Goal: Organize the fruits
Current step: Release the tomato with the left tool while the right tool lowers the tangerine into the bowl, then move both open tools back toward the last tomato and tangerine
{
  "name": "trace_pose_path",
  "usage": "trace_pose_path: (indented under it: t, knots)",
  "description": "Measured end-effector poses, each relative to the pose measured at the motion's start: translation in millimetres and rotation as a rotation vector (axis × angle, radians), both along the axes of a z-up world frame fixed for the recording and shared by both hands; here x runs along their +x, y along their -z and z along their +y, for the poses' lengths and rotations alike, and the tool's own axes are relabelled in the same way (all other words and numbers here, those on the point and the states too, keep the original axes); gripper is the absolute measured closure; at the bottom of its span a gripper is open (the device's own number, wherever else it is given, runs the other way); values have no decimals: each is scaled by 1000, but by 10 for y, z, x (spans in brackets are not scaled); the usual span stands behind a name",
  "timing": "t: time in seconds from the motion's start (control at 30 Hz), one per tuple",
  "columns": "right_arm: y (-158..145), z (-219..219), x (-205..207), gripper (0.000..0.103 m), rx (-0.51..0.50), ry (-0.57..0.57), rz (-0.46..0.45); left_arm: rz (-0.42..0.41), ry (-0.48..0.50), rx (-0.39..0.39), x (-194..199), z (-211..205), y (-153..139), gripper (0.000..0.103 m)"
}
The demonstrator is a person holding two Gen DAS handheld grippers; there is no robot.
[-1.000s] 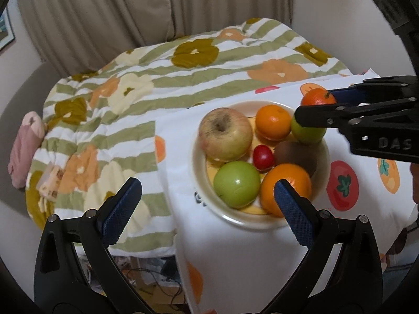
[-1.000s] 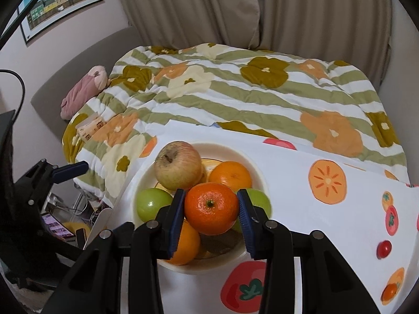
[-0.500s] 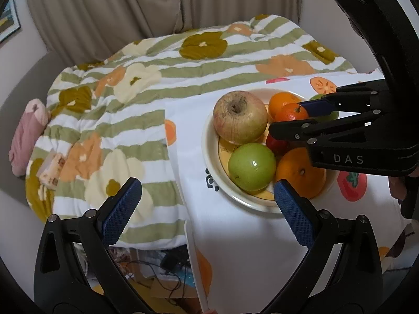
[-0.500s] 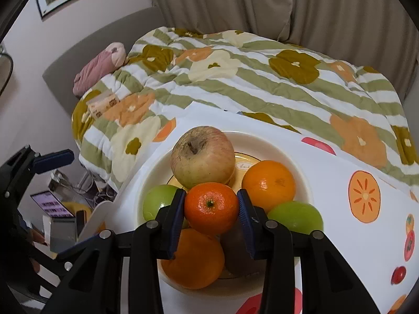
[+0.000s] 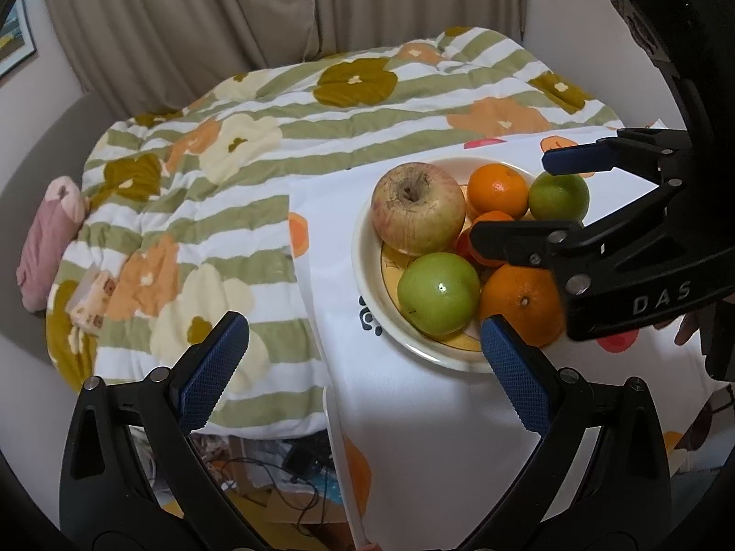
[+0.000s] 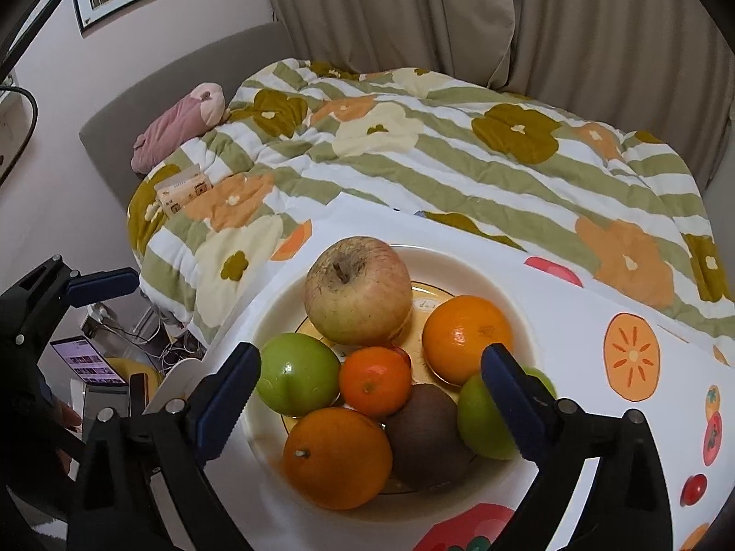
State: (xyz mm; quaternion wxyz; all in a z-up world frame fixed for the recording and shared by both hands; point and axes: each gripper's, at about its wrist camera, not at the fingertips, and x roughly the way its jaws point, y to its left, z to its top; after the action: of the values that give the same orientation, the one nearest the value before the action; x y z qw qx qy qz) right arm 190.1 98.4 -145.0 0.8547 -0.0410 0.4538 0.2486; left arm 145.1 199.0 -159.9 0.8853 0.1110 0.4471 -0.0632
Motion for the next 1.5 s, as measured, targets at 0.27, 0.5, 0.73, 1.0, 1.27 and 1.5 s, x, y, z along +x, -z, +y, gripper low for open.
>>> trace_pose_path:
  t: [0.27,0.5,0.73,1.0,1.27,1.5]
  knots:
    - [-181,-141,-87,7,4,9,-21,-9,-27,-7,-90,-75,-140,0]
    - [-434,-386,-232,7,0,44,-49,-34,-32,-22,-181,-264,-348,0]
    - [-662,-802,-389,7,-4,101,-68,-72,0,-39,-217,-686,-591,0]
    - [-896,-1555,-690,7,-7,201,-78,-76,77,-42,-302,-1318,-724,0]
    - [-976,-2297,-1055,7,-23,347,-90,-78,164,-70,-339,-1919,-750,0]
    - [-861,-2861,-1273,7,-20,499,-52,-68,259,-80,-254,-2426,-692,0]
